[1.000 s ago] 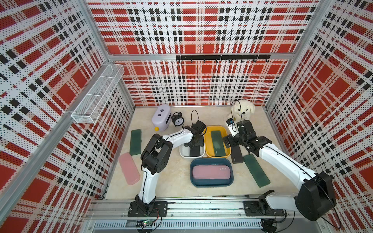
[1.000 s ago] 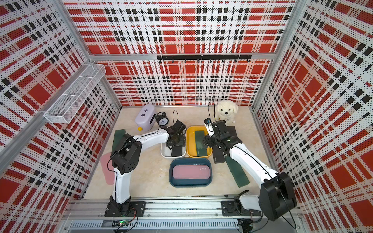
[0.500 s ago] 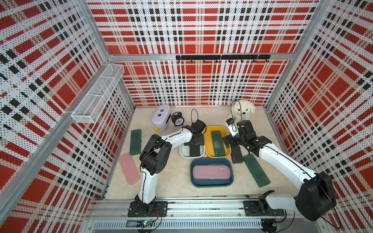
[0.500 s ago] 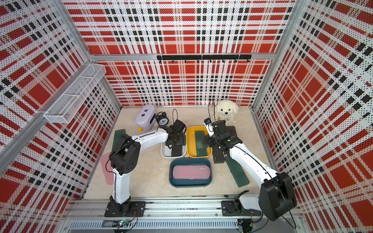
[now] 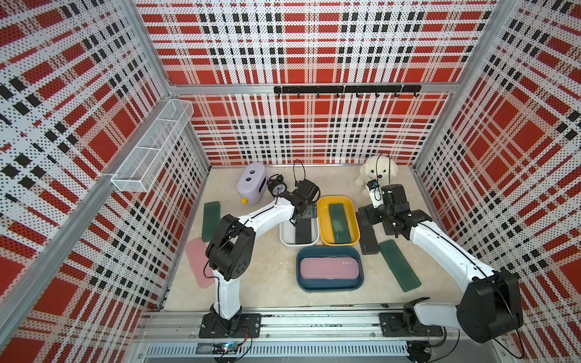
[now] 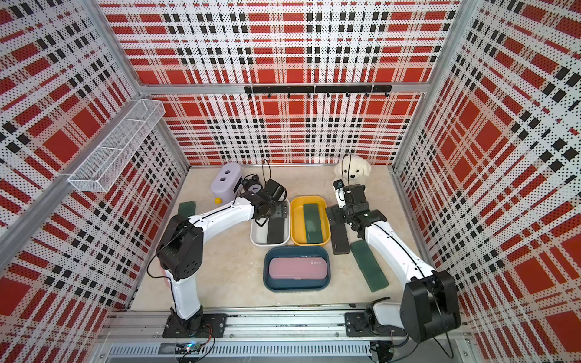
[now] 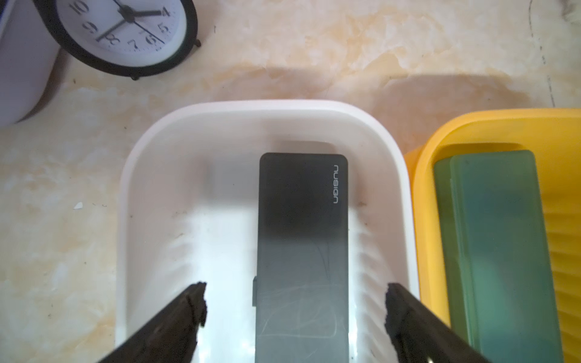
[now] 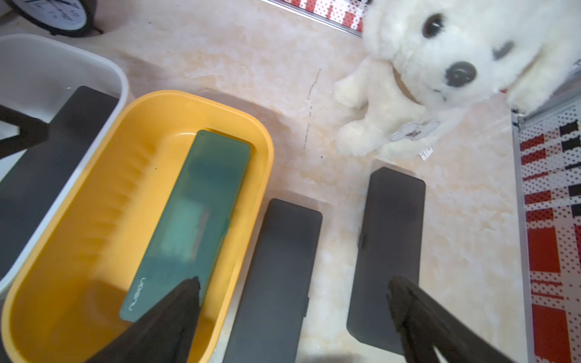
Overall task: Place the pencil cases by color into the storage box
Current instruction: Place the pencil case at the storage box, then pick up the pencil case from the center of the board.
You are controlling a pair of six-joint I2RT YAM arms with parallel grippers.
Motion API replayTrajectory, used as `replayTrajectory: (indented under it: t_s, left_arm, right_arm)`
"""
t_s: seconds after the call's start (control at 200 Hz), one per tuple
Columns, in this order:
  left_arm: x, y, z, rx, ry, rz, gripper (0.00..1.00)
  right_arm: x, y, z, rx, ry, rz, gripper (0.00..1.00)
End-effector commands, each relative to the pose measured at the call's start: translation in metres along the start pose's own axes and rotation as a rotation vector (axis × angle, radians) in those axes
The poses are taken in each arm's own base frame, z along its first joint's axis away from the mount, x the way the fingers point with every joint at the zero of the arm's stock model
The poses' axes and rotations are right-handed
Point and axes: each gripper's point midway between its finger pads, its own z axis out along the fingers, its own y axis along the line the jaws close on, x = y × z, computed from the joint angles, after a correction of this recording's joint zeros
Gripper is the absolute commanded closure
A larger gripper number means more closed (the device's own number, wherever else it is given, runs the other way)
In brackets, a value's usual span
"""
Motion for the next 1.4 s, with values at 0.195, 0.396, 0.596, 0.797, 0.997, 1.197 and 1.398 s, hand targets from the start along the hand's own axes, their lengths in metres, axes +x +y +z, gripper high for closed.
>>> replayTrajectory:
  t_s: [0.195, 0.396, 0.596, 0.797, 0.997, 1.197, 1.398]
  left_arm:
    - [-0.044, 0.0, -0.04, 0.034, -0.213, 0.009, 0.07]
    - [-0.058, 0.001, -0.06, 0.077, -0.311, 0.002, 0.08]
    - [-0.068, 0.003, -0.075, 0.16, -0.386, -0.038, 0.08]
    - [-0.07, 0.002, -0.077, 0.2, -0.406, -0.052, 0.08]
    - [-0.07, 0.004, -0.079, 0.203, -0.419, -0.062, 0.08]
    - [-0.069, 0.008, -0.078, 0.195, -0.418, -0.068, 0.08]
    - [-0.072, 0.013, -0.078, 0.188, -0.421, -0.075, 0.08]
  right_arm:
    - [0.021, -0.052, 0.011, 0.097, 0.075, 0.085, 0.0]
    - [0.036, -0.074, 0.024, 0.123, 0.132, 0.12, 0.0]
    - [0.048, -0.087, 0.041, 0.111, 0.189, 0.141, 0.0]
    - [0.059, -0.092, 0.069, 0.076, 0.257, 0.148, 0.0]
    - [0.072, -0.099, 0.099, 0.073, 0.329, 0.157, 0.0]
    - [0.084, -0.109, 0.115, 0.124, 0.378, 0.162, 0.0]
    - [0.09, -0.11, 0.12, 0.129, 0.39, 0.164, 0.0]
